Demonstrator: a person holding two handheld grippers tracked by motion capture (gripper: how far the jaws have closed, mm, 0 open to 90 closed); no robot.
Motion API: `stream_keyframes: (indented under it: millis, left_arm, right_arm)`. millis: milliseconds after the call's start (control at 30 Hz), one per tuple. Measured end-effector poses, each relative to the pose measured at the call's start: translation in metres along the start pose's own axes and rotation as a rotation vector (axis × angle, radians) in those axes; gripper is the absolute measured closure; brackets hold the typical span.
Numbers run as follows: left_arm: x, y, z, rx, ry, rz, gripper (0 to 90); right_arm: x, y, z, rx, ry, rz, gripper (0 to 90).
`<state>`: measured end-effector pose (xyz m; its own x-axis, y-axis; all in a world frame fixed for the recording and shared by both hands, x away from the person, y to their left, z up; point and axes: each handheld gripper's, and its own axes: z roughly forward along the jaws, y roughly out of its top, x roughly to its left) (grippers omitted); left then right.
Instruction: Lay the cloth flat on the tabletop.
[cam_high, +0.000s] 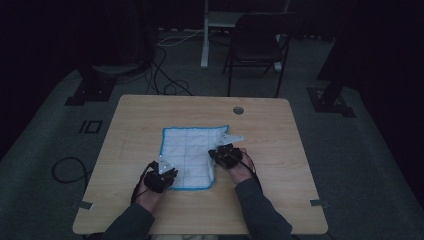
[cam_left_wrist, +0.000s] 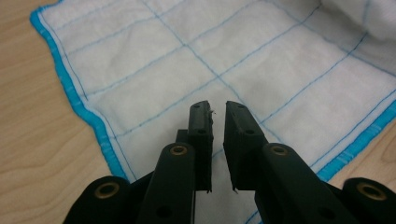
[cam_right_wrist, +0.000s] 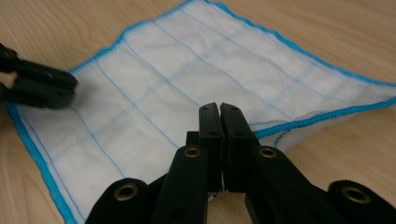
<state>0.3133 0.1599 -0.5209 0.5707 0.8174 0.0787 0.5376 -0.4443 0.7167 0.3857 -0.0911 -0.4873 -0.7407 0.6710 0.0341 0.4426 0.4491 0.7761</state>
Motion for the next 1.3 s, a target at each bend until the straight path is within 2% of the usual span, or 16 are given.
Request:
stream_keyframes:
  millis: [233, 300, 333, 367, 433, 467, 533, 667, 800, 900, 967, 1067, 1133, 1300]
  left_arm:
    - [0.0, -0.005, 0.004, 0.013, 0.0, -0.007, 81.3]
    - [-0.001, -0.006, 0.005, 0.017, 0.001, -0.007, 81.2]
    - [-0.001, -0.006, 0.005, 0.018, -0.002, -0.01, 81.2]
    - [-0.001, -0.006, 0.005, 0.018, -0.001, -0.007, 81.2]
    - [-0.001, -0.006, 0.004, 0.015, 0.001, -0.009, 81.2]
    - [0.0, -0.006, 0.004, 0.016, 0.002, -0.009, 81.2]
    - [0.001, -0.007, 0.004, 0.019, 0.004, -0.012, 81.2]
    - [0.001, -0.008, 0.005, 0.021, 0.004, -0.016, 81.1]
    - [0.0, -0.009, 0.007, 0.026, 0.004, -0.017, 81.0]
    - [0.0, -0.011, 0.008, 0.034, 0.006, -0.017, 80.9]
    - [0.001, -0.012, 0.008, 0.033, 0.005, -0.022, 80.9]
    - [0.001, -0.013, 0.008, 0.029, 0.003, -0.029, 80.8]
    - [0.002, -0.014, 0.008, 0.027, 0.006, -0.029, 80.8]
    - [0.001, -0.015, 0.007, 0.026, 0.01, -0.026, 80.8]
  right_arm:
    - [0.008, 0.021, 0.011, -0.023, 0.032, -0.005, 88.6]
    - [0.008, 0.022, 0.019, 0.003, 0.049, -0.008, 87.1]
    - [0.008, 0.022, 0.024, 0.039, 0.077, -0.002, 85.9]
    - [0.007, 0.021, 0.029, 0.059, 0.084, -0.003, 84.4]
    - [0.008, 0.019, 0.031, 0.058, 0.076, 0.001, 79.3]
    - [0.007, 0.017, 0.029, 0.046, 0.087, 0.013, 77.6]
    - [0.007, 0.015, 0.024, 0.032, 0.072, 0.014, 75.1]
    - [0.007, 0.009, 0.015, 0.049, 0.06, 0.012, 68.7]
    - [0.012, -0.001, 0.013, 0.083, 0.05, 0.0, 65.1]
    - [0.013, -0.015, 0.022, 0.141, 0.042, 0.001, 63.1]
    - [0.01, -0.019, 0.028, 0.16, 0.046, 0.027, 64.0]
    - [0.01, -0.02, 0.028, 0.157, 0.08, 0.04, 76.8]
    - [0.014, -0.019, 0.025, 0.15, 0.062, 0.025, 85.9]
    - [0.019, -0.023, 0.009, 0.113, 0.028, 0.023, 88.4]
